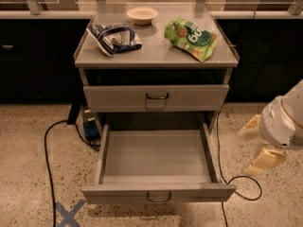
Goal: Close middle drawer
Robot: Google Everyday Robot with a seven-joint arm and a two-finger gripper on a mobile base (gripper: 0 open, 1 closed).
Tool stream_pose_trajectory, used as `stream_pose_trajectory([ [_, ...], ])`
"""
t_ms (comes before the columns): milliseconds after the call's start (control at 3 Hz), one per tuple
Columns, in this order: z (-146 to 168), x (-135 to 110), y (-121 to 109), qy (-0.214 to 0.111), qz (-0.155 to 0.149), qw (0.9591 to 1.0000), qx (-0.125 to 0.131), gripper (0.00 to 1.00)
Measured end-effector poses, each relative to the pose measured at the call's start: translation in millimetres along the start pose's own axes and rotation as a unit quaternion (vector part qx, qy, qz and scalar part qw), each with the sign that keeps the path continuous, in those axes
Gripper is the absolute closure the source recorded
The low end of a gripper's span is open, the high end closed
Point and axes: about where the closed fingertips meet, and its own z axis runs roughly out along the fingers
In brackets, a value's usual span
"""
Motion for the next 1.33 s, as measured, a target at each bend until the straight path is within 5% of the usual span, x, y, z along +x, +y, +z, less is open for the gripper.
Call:
stream_pose_trajectory([
  [667, 98, -4, 25, -0.045, -0.028, 0.9985, -0.011, 0.88],
  [1000, 136, 9, 32, -0.048, -0.02, 0.9986, -0.002, 1.0],
  [1333, 137, 9, 33, -0.049, -0.019, 0.9986, -0.003, 1.0],
])
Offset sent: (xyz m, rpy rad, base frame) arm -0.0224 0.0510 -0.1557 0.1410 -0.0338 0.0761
